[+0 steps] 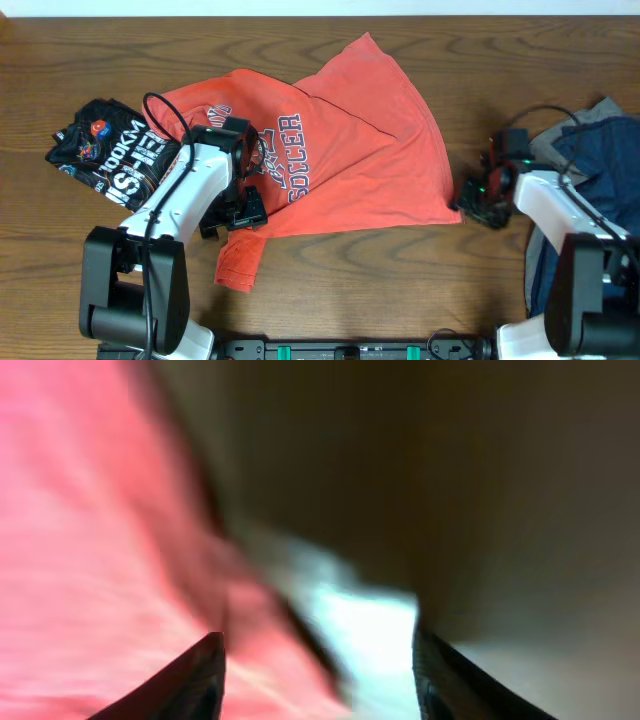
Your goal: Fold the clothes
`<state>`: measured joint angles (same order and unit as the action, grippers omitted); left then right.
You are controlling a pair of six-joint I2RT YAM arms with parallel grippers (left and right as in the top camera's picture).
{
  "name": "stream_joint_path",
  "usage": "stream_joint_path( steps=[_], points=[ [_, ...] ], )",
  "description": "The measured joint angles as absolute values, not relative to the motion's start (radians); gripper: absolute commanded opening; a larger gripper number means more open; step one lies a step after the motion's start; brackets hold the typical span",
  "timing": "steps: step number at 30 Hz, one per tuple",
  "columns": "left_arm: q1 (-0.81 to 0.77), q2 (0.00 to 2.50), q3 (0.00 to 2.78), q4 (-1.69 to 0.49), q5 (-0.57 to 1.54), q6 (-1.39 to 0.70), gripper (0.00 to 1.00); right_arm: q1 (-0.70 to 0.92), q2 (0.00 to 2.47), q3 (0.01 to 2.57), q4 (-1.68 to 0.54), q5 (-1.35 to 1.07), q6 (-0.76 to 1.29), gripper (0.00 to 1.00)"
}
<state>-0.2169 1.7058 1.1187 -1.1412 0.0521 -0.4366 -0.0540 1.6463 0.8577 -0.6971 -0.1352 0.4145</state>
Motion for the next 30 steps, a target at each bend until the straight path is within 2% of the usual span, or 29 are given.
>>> stream_joint_path(
  steps=[4, 7, 13, 22, 24, 26, 30],
  points=[
    [-0.217, 1.706, 1.119, -1.132, 0.052, -0.437, 0.72, -0.046, 1.583, 0.855, -0.812, -0.106, 0.438, 0.63],
    [-0.217, 1.706, 1.119, -1.123, 0.052, -0.437, 0.72, -0.021, 1.570, 0.839, -0.813, -0.099, 0.478, 0.64],
    [-0.217, 1.706, 1.119, -1.121, 0.052, -0.437, 0.72, 0.094, 1.562, 0.748, -0.699, -0.097, 0.615, 0.68],
    [-0.217, 1.706, 1.119, -1.121, 0.052, -0.437, 0.72, 0.152, 1.541, 0.713, -0.468, -0.101, 0.745, 0.68],
    [-0.217, 1.706, 1.119, -1.120, 0.052, -0.437, 0.72, 0.152, 1.541, 0.711, -0.463, -0.101, 0.760, 0.66],
    [-0.217, 1.706, 1.119, -1.120, 0.052, -0.437, 0.72, 0.152, 1.541, 0.711, -0.461, -0.100, 0.772, 0.58],
    [-0.217, 1.706, 1.119, -1.118, 0.052, -0.437, 0.72, 0.159, 1.545, 0.706, -0.456, -0.093, 0.783, 0.30]
  ],
)
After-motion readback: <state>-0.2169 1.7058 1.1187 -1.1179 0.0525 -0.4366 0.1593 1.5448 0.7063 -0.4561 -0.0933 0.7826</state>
